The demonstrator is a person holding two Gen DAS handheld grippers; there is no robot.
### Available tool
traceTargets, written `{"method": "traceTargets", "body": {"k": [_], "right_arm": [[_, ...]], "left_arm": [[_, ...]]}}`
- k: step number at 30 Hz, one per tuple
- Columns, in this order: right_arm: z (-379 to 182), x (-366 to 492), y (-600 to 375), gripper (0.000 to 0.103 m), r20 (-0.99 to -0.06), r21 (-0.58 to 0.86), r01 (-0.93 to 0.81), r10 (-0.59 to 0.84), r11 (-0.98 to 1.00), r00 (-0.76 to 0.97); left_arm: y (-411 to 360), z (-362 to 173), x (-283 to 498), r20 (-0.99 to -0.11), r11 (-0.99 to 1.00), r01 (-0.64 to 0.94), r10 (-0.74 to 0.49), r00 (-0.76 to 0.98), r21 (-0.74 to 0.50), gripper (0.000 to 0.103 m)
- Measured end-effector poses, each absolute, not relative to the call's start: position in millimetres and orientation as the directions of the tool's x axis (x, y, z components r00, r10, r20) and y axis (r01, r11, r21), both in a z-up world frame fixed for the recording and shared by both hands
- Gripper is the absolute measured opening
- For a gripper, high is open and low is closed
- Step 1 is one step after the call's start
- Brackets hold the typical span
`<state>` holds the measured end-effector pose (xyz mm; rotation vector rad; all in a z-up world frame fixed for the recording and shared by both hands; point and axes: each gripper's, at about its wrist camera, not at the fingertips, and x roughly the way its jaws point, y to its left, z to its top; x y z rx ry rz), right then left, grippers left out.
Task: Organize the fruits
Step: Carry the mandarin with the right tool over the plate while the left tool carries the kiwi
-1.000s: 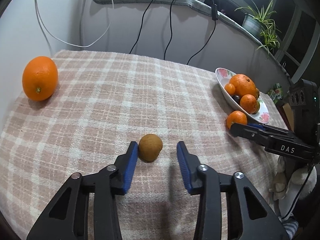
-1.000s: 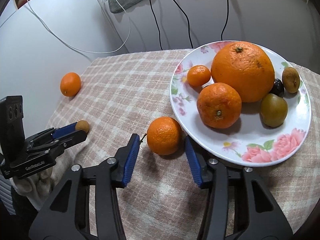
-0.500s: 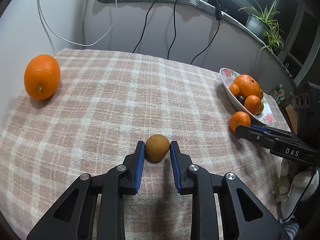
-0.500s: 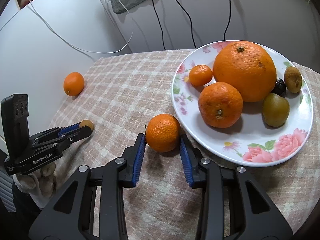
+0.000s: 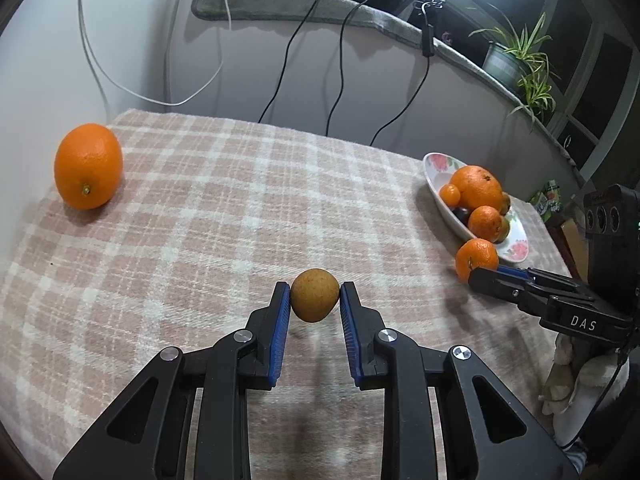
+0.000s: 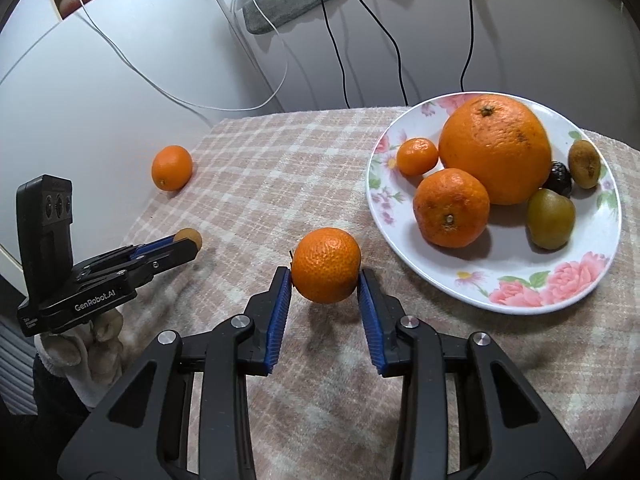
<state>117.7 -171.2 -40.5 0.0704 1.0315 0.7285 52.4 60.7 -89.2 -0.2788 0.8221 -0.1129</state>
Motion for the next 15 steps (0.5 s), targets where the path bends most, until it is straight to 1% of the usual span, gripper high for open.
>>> {"method": "traceTargets", "body": {"k": [15], "right_arm": [[-14,110,-224,0.036,-0.732,0.369,-0.498,0.576,0.785,0.365]], "left_arm": [[28,-74,61,-0.681,0.954,0.059,-0.253,0.687,-0.295,0.024]]}}
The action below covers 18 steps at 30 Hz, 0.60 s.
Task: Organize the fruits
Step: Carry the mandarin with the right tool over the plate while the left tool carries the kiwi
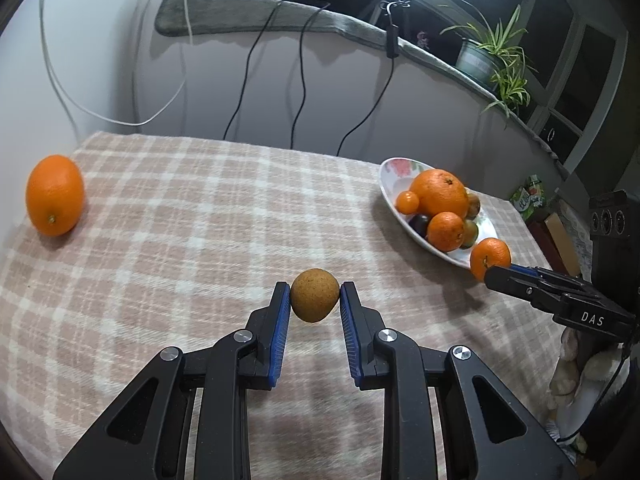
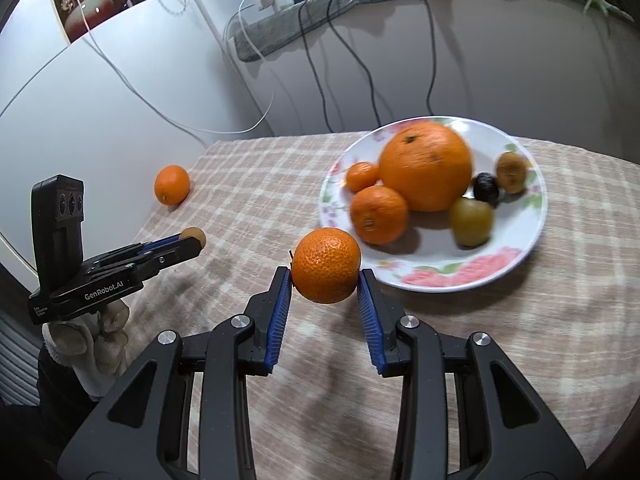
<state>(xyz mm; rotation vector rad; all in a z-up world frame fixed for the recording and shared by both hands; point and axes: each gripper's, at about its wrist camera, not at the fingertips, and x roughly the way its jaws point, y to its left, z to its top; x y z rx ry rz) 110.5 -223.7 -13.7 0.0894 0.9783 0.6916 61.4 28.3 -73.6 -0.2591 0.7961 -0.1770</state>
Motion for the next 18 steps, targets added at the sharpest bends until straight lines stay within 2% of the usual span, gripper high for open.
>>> {"method": "traceTargets", "body": {"k": [18], "right_arm": [[4,127,-279,0.036,-0.726,0.324,-0.454,0.526,0.83,0.443]], "left_arm": [[-39,-57,80,-0.66,0.937,0.192,-0.342,0.669,-0.291,0.024]]}}
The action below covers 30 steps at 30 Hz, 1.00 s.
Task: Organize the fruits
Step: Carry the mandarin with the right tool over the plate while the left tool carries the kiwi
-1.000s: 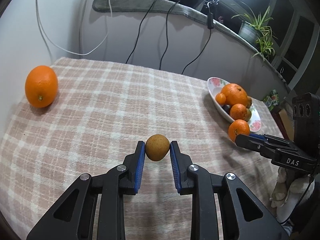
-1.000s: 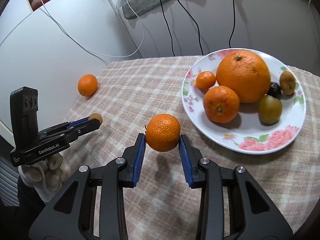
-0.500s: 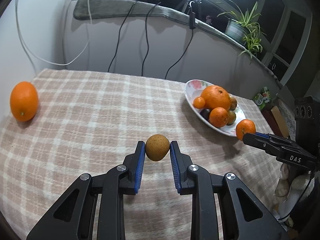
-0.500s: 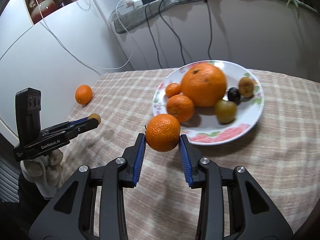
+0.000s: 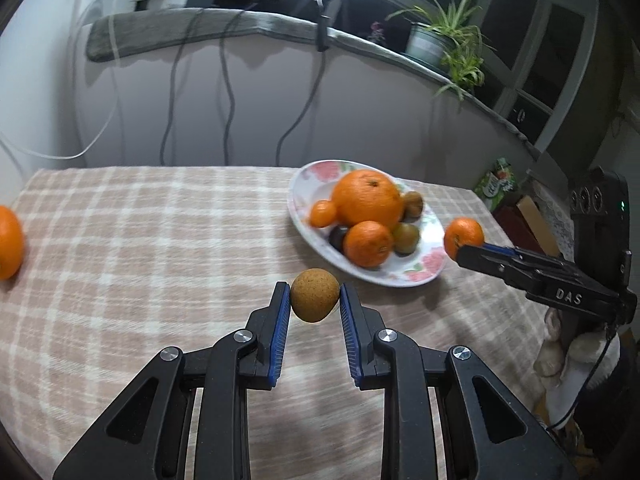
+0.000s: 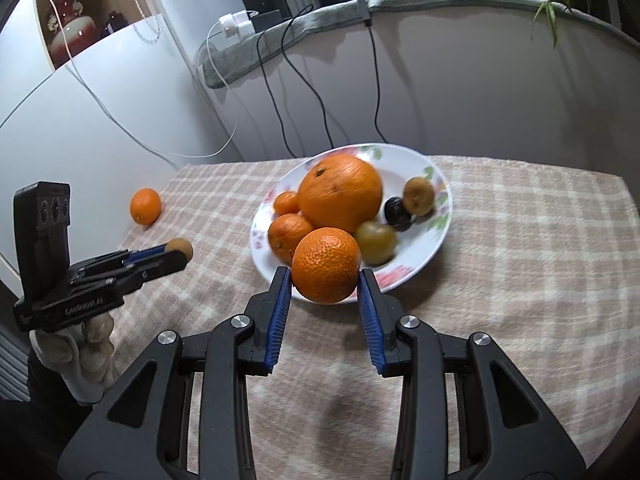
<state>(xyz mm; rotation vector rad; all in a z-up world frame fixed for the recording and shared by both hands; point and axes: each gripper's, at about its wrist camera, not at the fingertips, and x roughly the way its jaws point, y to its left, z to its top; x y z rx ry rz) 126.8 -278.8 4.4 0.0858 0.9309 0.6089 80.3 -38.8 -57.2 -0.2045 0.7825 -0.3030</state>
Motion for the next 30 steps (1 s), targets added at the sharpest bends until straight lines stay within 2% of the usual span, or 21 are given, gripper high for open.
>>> {"method": "traceTargets", "body": {"k": [15,30], "right_arm": [[10,160,-301,0.036,-0.716,0.307,-0.448,0.514,0.839,0.472],[4,199,-304,0.036,-0.715,0.293,-0.47,0.517,0.833,0.47]], "left_arm": [[-106,-56,99,-0.672,0.914,0.308,-0.403,0.621,-0.264,0.024],[-138,-59,115,-0.695,0.916,0.338,-0.387,0.606,-0.215,0.024]]}}
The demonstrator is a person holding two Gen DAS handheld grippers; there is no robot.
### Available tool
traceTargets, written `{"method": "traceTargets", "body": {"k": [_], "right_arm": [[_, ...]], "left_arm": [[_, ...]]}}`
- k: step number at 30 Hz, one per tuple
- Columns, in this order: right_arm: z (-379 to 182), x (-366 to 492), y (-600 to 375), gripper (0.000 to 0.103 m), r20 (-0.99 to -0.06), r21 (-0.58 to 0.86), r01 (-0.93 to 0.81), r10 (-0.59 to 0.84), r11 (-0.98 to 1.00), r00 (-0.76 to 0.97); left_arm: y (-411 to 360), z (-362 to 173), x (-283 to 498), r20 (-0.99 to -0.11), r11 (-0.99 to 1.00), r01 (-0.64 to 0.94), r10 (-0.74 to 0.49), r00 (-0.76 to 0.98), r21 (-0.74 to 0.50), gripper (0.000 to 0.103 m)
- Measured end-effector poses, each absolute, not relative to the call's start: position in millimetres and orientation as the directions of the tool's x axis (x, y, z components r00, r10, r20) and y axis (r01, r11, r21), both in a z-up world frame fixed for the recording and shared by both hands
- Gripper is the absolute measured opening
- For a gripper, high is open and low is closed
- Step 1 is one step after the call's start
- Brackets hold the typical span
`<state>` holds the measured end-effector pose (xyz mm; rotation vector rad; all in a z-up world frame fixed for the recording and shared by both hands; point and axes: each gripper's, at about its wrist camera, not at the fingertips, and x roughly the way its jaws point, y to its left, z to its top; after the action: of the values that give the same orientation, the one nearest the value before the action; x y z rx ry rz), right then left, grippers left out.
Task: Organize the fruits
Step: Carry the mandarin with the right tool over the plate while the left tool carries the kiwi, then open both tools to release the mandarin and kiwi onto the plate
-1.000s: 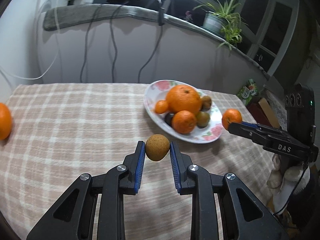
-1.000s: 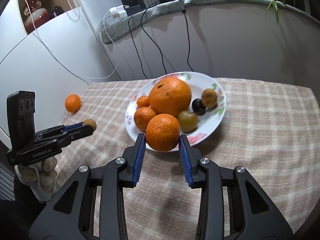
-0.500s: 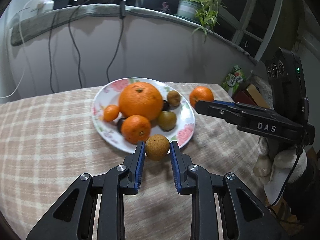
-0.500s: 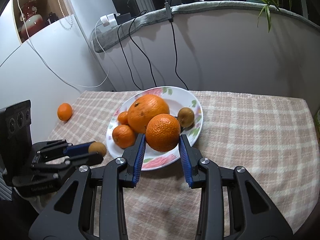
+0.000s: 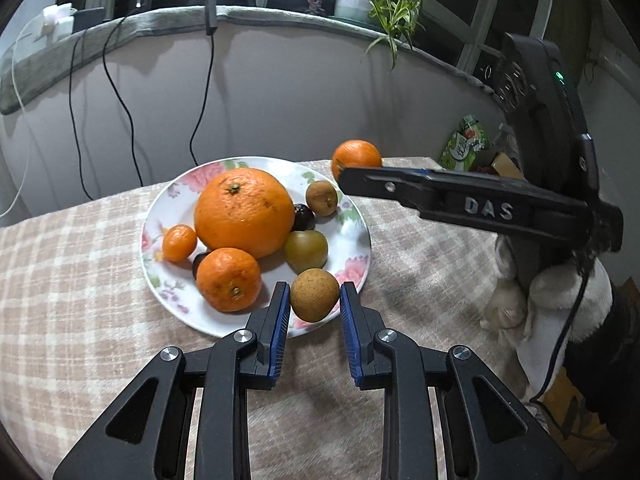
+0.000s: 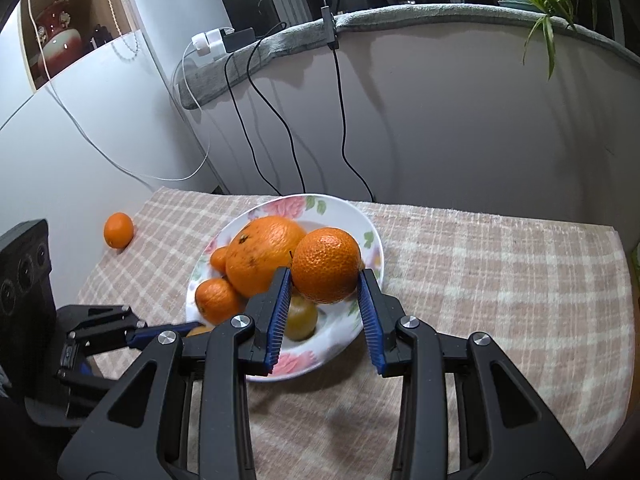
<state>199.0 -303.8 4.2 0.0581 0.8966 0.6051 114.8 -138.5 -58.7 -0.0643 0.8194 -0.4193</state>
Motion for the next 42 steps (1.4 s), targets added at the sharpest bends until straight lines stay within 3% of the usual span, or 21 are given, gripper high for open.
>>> {"method": "traceTargets", "body": {"k": [38,39,42], "right_arm": [[-13,238,-283,0.036,-0.749,0.237,-0.51,0.49,0.827,0.447],[-12,238,-283,0.037,-0.749,0.235,-0.512,0.489,0.826,0.447],[-10,236,-283,0.057,-0.745,0.227,-0.509,0.485,0.83,0.458]], "left_arm": [[-151,-64,129,-0.713,0.925,0.328,-0.36,0.602,-0.19,0.024],[-150,-64,130,-0.713,0.926,0.326,-0.358,0.603,-0.19,0.029],[-148,-62,130,-0.708,0.927,0.321,-0.358,0.609,-0.192,0.044]]}}
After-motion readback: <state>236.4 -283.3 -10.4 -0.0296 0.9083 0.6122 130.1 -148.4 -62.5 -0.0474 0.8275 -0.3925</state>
